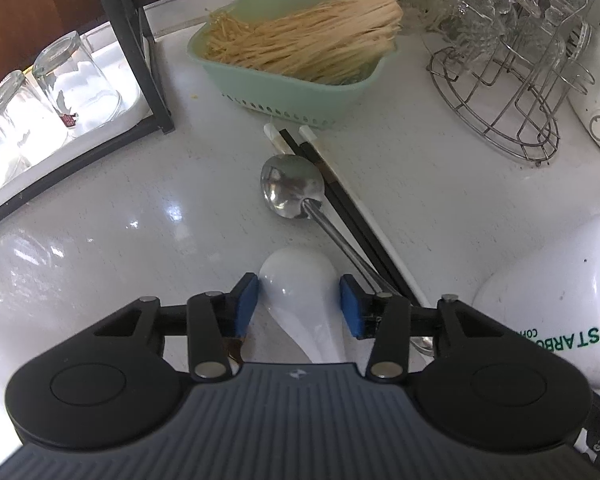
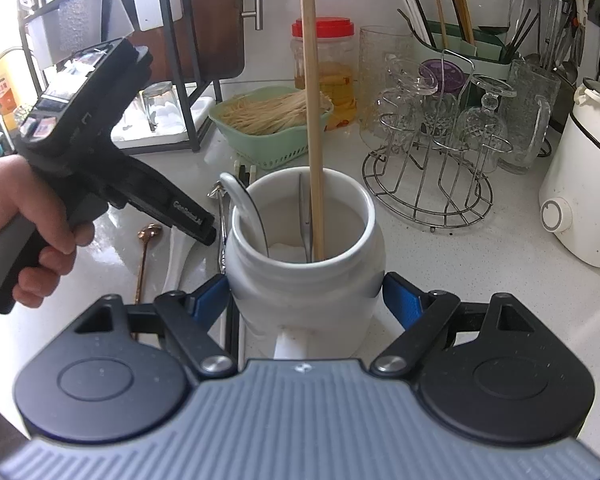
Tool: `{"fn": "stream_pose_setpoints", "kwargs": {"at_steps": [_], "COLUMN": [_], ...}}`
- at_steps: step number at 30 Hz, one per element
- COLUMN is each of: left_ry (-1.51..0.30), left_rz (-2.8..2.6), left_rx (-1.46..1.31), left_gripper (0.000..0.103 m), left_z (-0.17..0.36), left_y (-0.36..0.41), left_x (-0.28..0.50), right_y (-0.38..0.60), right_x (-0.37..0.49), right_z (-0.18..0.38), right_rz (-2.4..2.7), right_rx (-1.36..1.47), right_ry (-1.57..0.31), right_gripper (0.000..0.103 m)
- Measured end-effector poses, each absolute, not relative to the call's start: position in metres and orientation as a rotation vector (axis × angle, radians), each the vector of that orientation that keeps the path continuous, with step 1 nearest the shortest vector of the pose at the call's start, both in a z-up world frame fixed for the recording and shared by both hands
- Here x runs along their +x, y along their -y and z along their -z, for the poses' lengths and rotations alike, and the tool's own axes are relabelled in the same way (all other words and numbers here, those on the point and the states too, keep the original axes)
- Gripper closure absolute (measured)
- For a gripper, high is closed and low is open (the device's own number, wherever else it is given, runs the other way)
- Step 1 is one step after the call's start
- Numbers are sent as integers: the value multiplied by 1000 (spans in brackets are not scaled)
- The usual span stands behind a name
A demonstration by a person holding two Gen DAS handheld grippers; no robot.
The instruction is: Organize utensils
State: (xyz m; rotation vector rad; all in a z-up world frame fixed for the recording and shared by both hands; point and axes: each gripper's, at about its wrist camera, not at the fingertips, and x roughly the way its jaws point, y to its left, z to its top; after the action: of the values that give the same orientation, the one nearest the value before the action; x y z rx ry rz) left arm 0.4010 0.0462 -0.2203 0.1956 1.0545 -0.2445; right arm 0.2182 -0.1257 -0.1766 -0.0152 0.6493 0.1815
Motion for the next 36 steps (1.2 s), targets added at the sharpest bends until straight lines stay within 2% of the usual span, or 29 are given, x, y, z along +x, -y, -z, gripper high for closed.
{"fn": "stream_pose_setpoints", "kwargs": {"at_steps": [9, 20, 22, 23, 30, 36], "left_ry": [-1039, -932, -911, -907, -930, -952], "left_rz": [257, 267, 268, 265, 276, 263], "left_rx": [161, 81, 74, 70, 20, 0], "left_gripper": [53, 56, 67, 91, 97, 98], "left_z": [211, 166, 159, 156, 162, 173], "left_y": [-62, -81, -83, -84, -95, -104], "left_x": [390, 346, 338, 336, 327, 324], "right_y": [121, 113, 112, 111, 111, 111], "right_x": [222, 223, 222, 222, 223, 221], "right_z": [177, 177, 177, 177, 177, 178], "right_rz": [-175, -154, -149, -147, -149, -153], "right_rx": [-18, -13, -11, -11, -14, -13], "right_ry": [-649, -645, -643, -642, -636, -635], "right_gripper": [17, 17, 17, 17, 17, 17]}}
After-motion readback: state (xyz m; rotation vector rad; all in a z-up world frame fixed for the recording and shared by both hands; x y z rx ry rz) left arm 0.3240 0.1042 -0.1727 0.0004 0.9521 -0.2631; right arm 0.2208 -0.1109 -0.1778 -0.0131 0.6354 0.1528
